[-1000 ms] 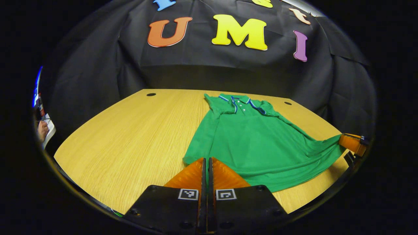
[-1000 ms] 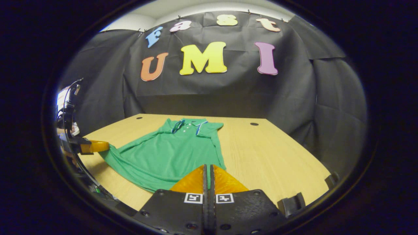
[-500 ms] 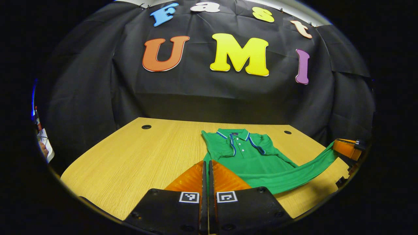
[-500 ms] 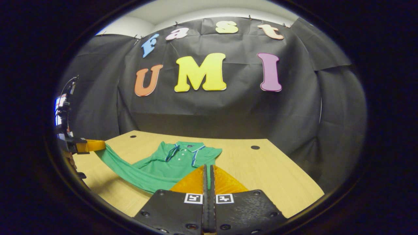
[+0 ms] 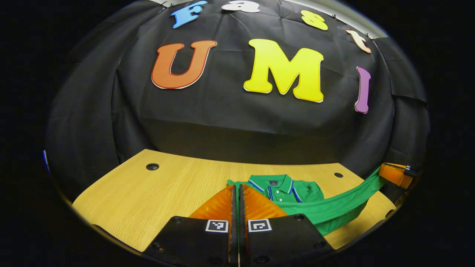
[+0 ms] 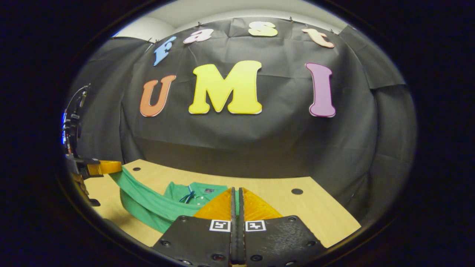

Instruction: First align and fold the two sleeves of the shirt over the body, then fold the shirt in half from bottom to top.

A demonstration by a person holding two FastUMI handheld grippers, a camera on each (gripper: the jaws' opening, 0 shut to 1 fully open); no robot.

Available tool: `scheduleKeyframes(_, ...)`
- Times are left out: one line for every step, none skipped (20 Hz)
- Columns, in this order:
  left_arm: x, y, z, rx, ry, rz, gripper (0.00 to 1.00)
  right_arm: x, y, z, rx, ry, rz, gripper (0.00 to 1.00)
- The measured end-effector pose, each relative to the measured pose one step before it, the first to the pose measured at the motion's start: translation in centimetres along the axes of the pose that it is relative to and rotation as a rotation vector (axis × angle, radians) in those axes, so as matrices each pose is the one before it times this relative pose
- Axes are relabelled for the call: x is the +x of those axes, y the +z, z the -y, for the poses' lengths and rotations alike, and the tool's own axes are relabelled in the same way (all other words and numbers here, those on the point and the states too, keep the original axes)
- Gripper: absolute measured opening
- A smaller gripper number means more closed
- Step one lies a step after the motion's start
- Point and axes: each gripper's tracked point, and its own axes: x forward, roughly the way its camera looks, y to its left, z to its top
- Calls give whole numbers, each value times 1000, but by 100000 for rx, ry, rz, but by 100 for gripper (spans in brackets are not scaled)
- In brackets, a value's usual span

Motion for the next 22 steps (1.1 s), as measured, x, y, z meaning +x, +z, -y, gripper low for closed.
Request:
scheduleKeyframes(1218,1102,-250,-653,-99,2037,7,1278,753,-223,245,-97,1057,0)
scheduleKeyframes(1245,629,-361,-359,395,914,6,1339,390,-67,294,-657,246,0)
scheduleKeyframes(1504,79,-403,-644,714,103,6,1450,158,-77,-7,-285,-202,0)
scheduleKeyframes(1521,119,-302,-1459,413,-33,7,1504,223,-122,-15,-575,-51,0)
scheduleKeyframes(1529,-54,-178,-1030,228,-278,6,1519,213,-101,-733,-360,-37,0)
scheduleKeyframes(1091,-36,-494,95,411,-395,7,1702,291,1,-719,-688,883,0)
scheduleKeyframes(1528,-335,-443,614,1115,-593,7,1755,-26,232,-1355,-1405,613,0)
scheduleKeyframes(1721,-360,-244,-95,754,-613,7,1892,-272,113,-1040,-1169,126,0)
scheduleKeyframes(1471,-480,-123,-282,35,-936,7,1857,-510,81,20,-723,-340,0)
scheduleKeyframes(1548,-736,-138,66,287,-1215,7,1983,-906,87,402,-906,-1452,0)
scheduleKeyframes(1447,-1004,-67,849,363,-2290,7,1775,-1303,69,-223,-845,-2254,0)
scheduleKeyframes(1366,-880,-75,1013,-143,-1047,7,1844,-1563,-5,-550,-905,-2494,0)
scheduleKeyframes(1261,-1071,52,1510,-90,-1428,7,1639,-1577,2,-967,-721,-2209,0)
scheduleKeyframes(1190,-1141,-113,1756,360,-1147,8,1715,-1691,-88,-1381,-996,-2103,0)
scheduleKeyframes(889,-1324,-111,2025,186,-2187,8,1356,-1567,148,-1297,-1632,-1972,0)
scheduleKeyframes(645,-1150,-293,1670,256,-2623,8,1062,-1445,-57,-510,-903,-2120,0)
scheduleKeyframes(420,-1007,-257,1447,775,-1959,8,707,-1077,25,681,-320,-1591,0)
scheduleKeyframes(275,-811,-199,820,195,-1627,10,891,-658,393,276,-1237,-1254,0)
scheduleKeyframes(419,-563,17,535,392,-1186,14,346,26,400,206,-1022,238,0)
scheduleKeyframes(6,-557,80,152,413,-810,16,143,114,192,311,-517,817,0)
scheduleKeyframes(47,-195,43,500,70,-647,27,-102,391,52,719,418,885,2)
scheduleKeyframes(8,-102,-183,1030,495,-448,39,-179,48,149,407,253,450,6)
